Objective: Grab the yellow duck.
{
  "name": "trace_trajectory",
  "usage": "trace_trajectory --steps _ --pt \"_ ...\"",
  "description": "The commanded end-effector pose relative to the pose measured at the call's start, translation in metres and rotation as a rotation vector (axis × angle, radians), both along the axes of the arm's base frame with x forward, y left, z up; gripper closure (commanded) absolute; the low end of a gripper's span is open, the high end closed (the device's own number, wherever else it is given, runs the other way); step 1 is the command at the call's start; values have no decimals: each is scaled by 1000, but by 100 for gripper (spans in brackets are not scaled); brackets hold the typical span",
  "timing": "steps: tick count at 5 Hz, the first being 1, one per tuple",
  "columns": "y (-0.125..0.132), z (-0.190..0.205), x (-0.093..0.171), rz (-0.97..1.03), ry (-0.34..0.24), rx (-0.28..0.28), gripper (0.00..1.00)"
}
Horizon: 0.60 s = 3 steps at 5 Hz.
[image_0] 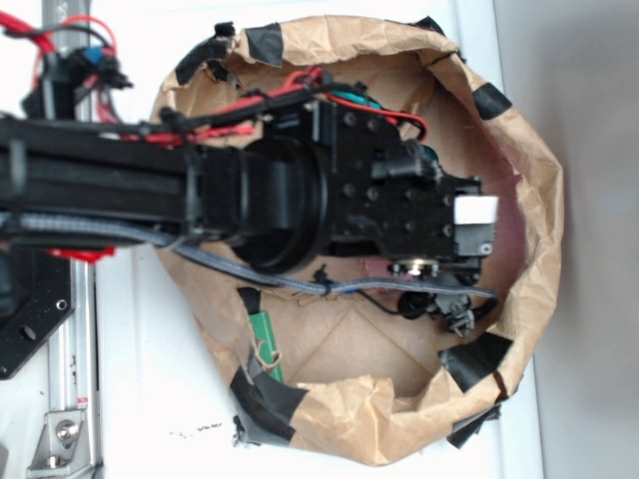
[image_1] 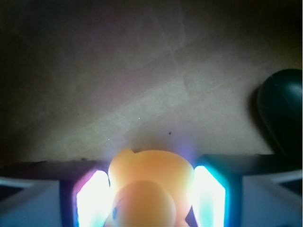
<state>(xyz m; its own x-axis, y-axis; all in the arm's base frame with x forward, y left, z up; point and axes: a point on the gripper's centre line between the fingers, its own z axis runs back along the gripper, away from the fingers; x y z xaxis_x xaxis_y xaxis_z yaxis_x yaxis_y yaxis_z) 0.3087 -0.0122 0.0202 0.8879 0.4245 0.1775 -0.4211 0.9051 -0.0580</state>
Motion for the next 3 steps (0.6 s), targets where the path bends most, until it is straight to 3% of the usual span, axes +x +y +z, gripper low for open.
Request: trace_trajectory --steps 1,2,3 --pt "28 107 -28 -54 -87 -12 100" --pt "24 153 -36 -122 -78 18 100" --pt "29 151 -34 -109 -90 -17 100"
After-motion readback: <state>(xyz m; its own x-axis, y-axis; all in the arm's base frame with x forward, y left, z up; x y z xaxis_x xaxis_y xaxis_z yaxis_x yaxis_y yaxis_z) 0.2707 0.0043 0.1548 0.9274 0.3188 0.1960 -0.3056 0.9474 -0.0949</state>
